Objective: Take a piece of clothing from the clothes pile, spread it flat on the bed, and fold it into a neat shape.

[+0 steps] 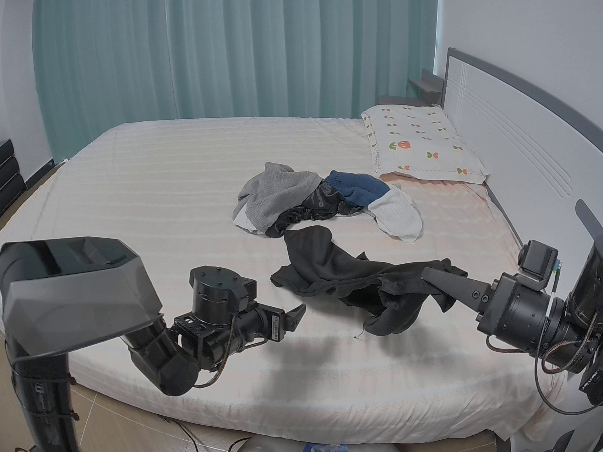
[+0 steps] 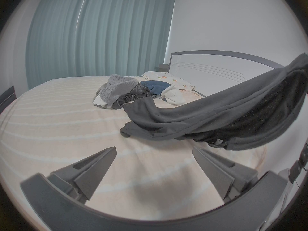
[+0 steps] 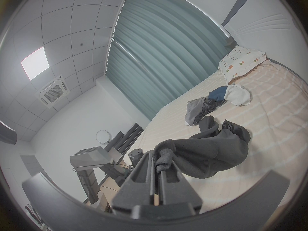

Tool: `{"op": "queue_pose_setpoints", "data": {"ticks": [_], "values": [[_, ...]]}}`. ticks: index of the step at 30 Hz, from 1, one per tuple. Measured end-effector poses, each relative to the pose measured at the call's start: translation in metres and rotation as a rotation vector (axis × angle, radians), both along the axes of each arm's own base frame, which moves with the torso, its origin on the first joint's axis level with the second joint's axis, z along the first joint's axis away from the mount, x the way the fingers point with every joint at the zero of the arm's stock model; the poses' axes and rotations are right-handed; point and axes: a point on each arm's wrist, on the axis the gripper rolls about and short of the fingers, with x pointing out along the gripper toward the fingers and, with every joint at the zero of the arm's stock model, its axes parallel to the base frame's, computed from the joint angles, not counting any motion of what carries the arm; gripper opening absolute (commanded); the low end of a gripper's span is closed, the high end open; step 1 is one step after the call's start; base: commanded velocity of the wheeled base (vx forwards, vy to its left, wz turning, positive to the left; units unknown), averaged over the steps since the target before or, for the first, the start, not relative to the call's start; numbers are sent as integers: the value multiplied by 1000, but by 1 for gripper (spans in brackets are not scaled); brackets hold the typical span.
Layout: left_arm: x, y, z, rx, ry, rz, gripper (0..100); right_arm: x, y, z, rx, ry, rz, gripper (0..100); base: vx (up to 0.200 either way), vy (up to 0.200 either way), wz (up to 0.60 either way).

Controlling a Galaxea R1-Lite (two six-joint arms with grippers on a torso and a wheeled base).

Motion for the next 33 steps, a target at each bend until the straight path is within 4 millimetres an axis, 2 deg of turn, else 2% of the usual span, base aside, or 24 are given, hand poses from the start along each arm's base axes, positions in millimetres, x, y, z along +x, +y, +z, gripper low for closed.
{"op": "queue_pose_setpoints", "data": {"ticks": [6,13,21,29,30,33], "values": [[28,-18,-21,-31,-33,17,100,-2,-3,3,9,-12,-5,0,0,0,0],[49,-31,-46,-34,-46,25,100,0,-8,6,17,-22,-30,0,0,0,0],[75,-44,-58,-28,-106,39,100,2,-12,7,23,-28,-50,0,0,0,0],[94,-47,-73,37,-153,55,100,6,-17,8,26,-27,-71,0,0,0,0],[97,-47,-73,37,-156,62,0,6,-17,8,26,-27,-73,0,0,0,0],[103,-44,-75,25,-160,81,0,6,-18,8,27,-26,-75,0,0,0,0]]}}
